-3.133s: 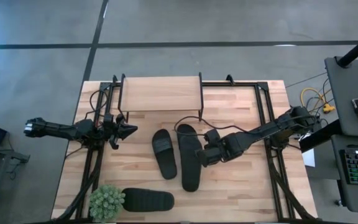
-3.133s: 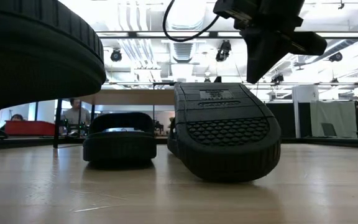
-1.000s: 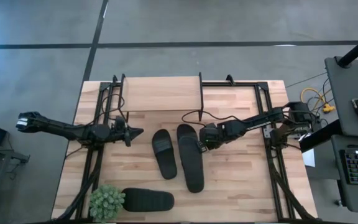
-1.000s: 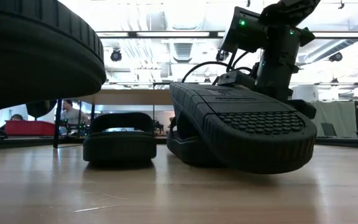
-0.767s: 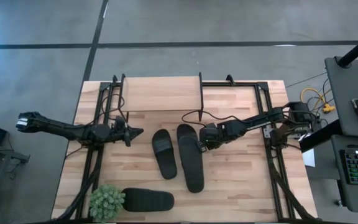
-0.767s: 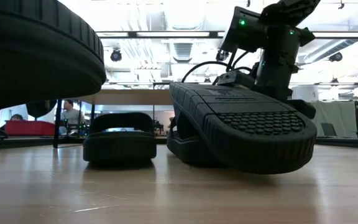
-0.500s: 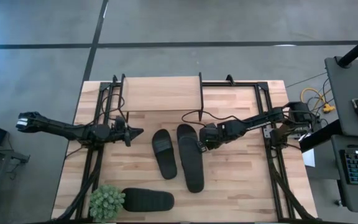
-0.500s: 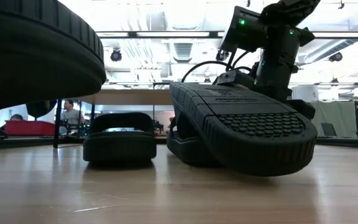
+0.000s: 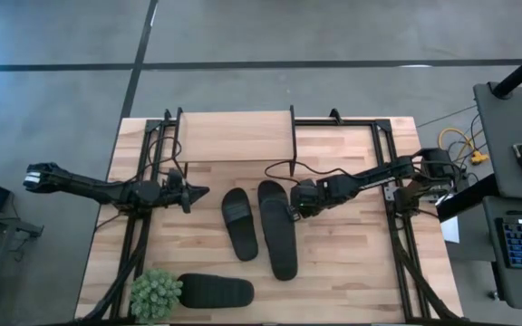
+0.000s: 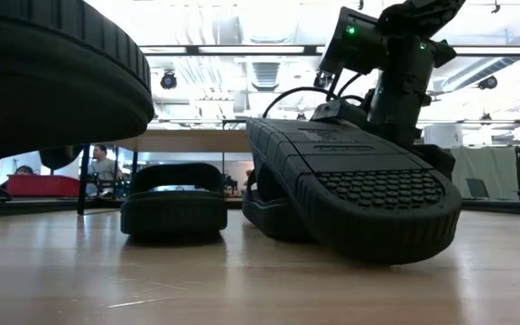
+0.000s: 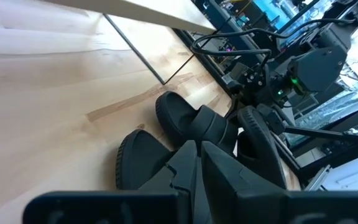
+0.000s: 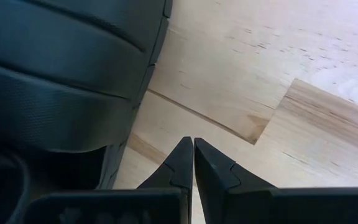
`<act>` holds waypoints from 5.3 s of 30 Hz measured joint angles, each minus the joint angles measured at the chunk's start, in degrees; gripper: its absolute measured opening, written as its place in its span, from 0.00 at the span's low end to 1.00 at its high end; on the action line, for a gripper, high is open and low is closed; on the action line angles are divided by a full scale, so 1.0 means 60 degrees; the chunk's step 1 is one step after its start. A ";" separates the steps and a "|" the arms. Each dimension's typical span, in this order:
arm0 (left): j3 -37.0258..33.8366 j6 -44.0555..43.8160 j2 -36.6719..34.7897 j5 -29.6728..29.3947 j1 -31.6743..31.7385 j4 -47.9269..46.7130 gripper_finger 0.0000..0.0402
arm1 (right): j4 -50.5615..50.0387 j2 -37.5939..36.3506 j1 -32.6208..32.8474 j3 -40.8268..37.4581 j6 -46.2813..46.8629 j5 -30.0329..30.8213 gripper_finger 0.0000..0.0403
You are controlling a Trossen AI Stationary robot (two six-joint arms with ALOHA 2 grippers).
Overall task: Pick and place slides into the shelf
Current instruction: Put the black slide on the shelf
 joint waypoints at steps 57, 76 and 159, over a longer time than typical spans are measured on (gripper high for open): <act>0.0000 0.0015 0.0000 0.0172 0.0000 0.0809 0.03 | -0.0516 -0.0477 0.0438 0.0225 0.0250 -0.0605 0.02; 0.0007 0.0013 0.0080 0.2532 -0.0007 0.1347 0.03 | 0.0932 -0.1112 0.1168 0.2438 0.0316 0.0076 0.02; -0.0004 0.0371 0.1627 0.4295 -0.0015 0.3079 0.03 | -1.0592 0.5348 0.4414 1.1624 -0.0432 0.1386 0.02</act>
